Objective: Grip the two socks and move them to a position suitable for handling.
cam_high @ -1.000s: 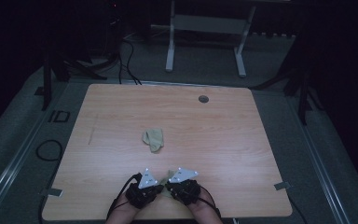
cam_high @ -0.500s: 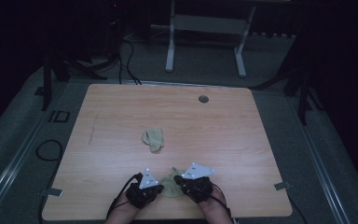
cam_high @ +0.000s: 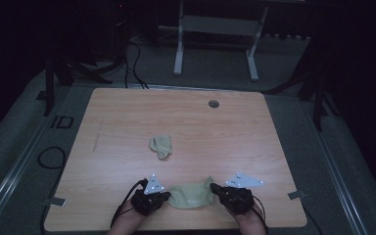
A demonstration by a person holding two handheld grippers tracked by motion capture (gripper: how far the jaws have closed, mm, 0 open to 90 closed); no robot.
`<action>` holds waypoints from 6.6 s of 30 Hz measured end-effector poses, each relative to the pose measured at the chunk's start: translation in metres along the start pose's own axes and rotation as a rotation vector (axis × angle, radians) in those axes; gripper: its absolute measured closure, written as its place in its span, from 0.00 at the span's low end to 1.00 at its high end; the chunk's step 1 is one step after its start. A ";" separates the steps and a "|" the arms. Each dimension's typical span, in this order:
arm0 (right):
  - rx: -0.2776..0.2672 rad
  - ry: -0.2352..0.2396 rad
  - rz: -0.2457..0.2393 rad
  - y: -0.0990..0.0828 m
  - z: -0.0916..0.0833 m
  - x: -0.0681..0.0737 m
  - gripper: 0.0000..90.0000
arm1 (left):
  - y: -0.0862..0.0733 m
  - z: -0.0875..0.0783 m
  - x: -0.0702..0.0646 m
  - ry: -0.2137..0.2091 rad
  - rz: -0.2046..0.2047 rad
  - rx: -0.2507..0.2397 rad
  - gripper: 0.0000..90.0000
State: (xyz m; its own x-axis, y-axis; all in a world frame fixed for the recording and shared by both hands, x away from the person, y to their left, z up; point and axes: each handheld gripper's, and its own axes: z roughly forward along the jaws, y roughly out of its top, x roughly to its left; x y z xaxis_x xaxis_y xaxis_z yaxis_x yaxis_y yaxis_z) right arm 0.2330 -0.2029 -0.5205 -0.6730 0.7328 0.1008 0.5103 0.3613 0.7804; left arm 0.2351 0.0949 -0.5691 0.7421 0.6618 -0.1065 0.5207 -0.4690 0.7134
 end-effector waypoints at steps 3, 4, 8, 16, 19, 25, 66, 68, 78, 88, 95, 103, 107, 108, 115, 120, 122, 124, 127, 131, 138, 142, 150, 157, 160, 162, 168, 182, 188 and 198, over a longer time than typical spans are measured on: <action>0.041 -0.005 0.016 -0.014 0.000 -0.005 0.98 | 0.000 0.000 0.000 0.000 0.002 0.001 1.00; 0.060 -0.018 0.006 -0.018 0.000 -0.007 0.97 | 0.000 0.000 0.000 0.000 0.001 0.002 1.00; 0.079 -0.045 0.038 -0.029 -0.004 -0.019 0.98 | -0.001 -0.001 -0.001 -0.003 -0.003 0.003 1.00; 0.057 -0.106 0.034 -0.023 -0.019 -0.030 0.85 | -0.001 -0.004 -0.002 -0.005 -0.043 -0.012 0.97; 0.026 -0.078 -0.007 -0.011 -0.020 -0.021 0.88 | 0.004 -0.006 -0.006 -0.004 -0.043 -0.040 0.97; 0.041 0.009 -0.068 0.000 0.001 0.002 1.00 | 0.009 -0.001 -0.011 -0.008 -0.026 -0.034 0.98; 0.069 0.011 -0.133 0.040 0.029 -0.011 0.71 | -0.021 -0.041 0.008 0.036 -0.058 -0.163 0.62; 0.079 0.024 -0.145 0.050 0.039 -0.010 0.68 | -0.025 -0.043 0.010 0.035 -0.058 -0.166 0.62; 0.055 0.061 -0.169 0.107 0.089 0.008 0.58 | -0.045 -0.056 0.021 0.053 -0.105 -0.184 0.52; 0.084 0.042 -0.155 0.143 0.151 0.017 0.54 | -0.046 -0.060 0.022 0.112 -0.169 -0.204 0.27; 0.111 -0.005 -0.158 0.159 0.192 0.020 0.45 | -0.046 -0.063 0.021 0.108 -0.164 -0.219 0.27; 0.161 -0.079 -0.096 0.163 0.227 0.015 0.39 | -0.048 -0.062 0.020 0.103 -0.170 -0.216 0.27; 0.196 -0.109 -0.099 0.159 0.242 0.015 0.39 | -0.048 -0.063 0.020 0.103 -0.171 -0.219 0.27; 0.207 -0.117 -0.102 0.158 0.245 0.015 0.39 | -0.049 -0.064 0.021 0.101 -0.174 -0.219 0.27; 0.228 -0.097 -0.116 0.152 0.252 0.015 0.51 | -0.051 -0.065 0.022 0.101 -0.193 -0.220 0.27; 0.232 -0.071 -0.168 0.153 0.251 0.021 0.83 | -0.052 -0.065 0.023 0.102 -0.195 -0.216 0.27; 0.237 -0.071 -0.181 0.153 0.250 0.023 0.88 | -0.052 -0.065 0.023 0.098 -0.198 -0.217 0.27; 0.242 -0.066 -0.171 0.154 0.249 0.022 0.89 | -0.052 -0.065 0.023 0.097 -0.196 -0.216 0.27; 0.240 -0.036 -0.159 0.154 0.244 0.021 0.89 | -0.051 -0.064 0.023 0.095 -0.193 -0.214 0.27; 0.214 -0.017 -0.162 0.158 0.227 0.024 0.89 | -0.051 -0.063 0.023 0.096 -0.191 -0.212 0.27; 0.181 0.030 -0.151 0.162 0.193 0.029 0.89 | -0.049 -0.062 0.022 0.099 -0.190 -0.219 0.27; 0.149 0.054 -0.148 0.163 0.166 0.024 0.89 | -0.050 -0.063 0.023 0.105 -0.194 -0.224 0.27; 0.076 0.064 -0.138 0.153 0.118 0.006 0.89 | -0.049 -0.062 0.022 0.096 -0.199 -0.244 0.27; 0.064 0.074 -0.123 0.131 0.093 -0.011 0.89 | -0.047 -0.060 0.018 0.085 -0.187 -0.246 0.27; 0.067 0.075 -0.116 0.120 0.089 -0.016 0.89 | -0.047 -0.060 0.018 0.082 -0.185 -0.248 0.27; 0.070 0.075 -0.103 0.111 0.087 -0.020 0.89 | -0.047 -0.059 0.017 0.078 -0.180 -0.250 0.27; 0.101 0.065 -0.099 0.089 0.092 -0.028 0.88 | -0.047 -0.058 0.016 0.073 -0.178 -0.244 0.27; 0.190 0.051 -0.076 0.060 0.125 -0.044 0.87 | -0.046 -0.054 0.014 0.062 -0.163 -0.221 0.27; 0.192 0.039 -0.100 0.060 0.126 -0.040 0.78 | -0.045 -0.052 0.014 0.055 -0.166 -0.224 0.27; 0.133 0.058 -0.127 0.088 0.090 -0.038 0.58 | -0.032 -0.044 0.012 0.017 -0.150 -0.220 0.49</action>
State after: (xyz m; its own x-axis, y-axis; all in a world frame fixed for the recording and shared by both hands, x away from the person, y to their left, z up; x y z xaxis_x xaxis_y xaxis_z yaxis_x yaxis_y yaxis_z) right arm 0.3515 -0.1472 -0.5113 -0.7643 0.6433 0.0454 0.4832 0.5245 0.7011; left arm 0.2086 0.1437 -0.5626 0.6553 0.7250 -0.2119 0.5188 -0.2281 0.8239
